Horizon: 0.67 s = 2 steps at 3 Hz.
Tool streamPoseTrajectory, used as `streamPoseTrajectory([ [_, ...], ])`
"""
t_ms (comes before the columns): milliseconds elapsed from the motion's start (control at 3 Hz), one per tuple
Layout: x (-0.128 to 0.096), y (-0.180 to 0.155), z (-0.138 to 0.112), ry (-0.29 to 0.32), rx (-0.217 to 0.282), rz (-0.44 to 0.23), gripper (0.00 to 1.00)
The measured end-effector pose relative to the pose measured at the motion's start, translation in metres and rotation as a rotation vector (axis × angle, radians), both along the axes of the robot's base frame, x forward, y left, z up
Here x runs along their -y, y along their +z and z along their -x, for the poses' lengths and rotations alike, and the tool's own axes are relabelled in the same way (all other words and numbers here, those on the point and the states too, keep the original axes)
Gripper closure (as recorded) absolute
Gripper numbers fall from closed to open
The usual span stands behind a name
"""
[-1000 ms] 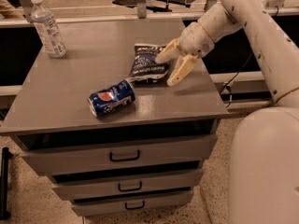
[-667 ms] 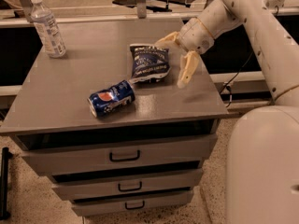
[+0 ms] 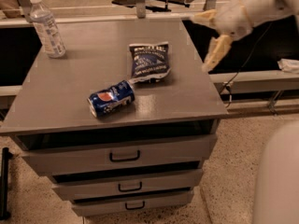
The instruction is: Move blue chip bag near pepsi can
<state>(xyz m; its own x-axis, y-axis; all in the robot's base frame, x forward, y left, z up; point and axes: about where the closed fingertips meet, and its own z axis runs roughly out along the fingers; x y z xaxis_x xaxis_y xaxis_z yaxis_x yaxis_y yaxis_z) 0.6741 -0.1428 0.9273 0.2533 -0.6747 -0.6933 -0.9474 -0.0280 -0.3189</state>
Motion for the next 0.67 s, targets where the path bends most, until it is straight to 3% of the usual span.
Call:
streamPoseTrajectory([
  [333, 0.055, 0.033, -0.003, -0.181, 0.072, -0.101, 0.00],
  [667, 0.068, 0.036, -0.007, -0.225, 0.094, -0.120, 0.00],
])
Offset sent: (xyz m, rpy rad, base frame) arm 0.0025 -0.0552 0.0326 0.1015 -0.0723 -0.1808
